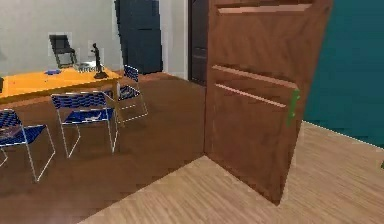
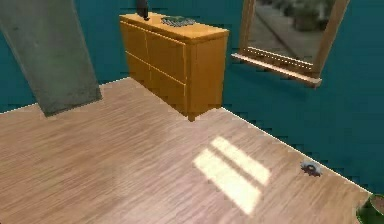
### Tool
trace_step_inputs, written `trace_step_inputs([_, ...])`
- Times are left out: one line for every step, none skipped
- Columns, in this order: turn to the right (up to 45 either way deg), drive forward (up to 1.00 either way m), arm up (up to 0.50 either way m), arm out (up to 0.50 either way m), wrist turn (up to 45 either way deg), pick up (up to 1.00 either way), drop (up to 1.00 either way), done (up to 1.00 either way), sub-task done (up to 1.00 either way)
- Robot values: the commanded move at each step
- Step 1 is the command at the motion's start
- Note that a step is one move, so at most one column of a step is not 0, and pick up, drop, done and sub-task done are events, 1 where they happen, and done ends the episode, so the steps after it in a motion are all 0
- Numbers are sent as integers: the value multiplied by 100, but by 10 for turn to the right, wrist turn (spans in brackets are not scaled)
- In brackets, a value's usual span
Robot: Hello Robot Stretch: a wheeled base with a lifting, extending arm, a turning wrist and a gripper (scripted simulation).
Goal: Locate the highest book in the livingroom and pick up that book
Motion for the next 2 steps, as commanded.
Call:
trace_step_inputs([0, 25, 0, 0, 0, 0, 0, 0, 0])
trace_step_inputs([-390, 0, 0, 0, 0, 0, 0, 0, 0])
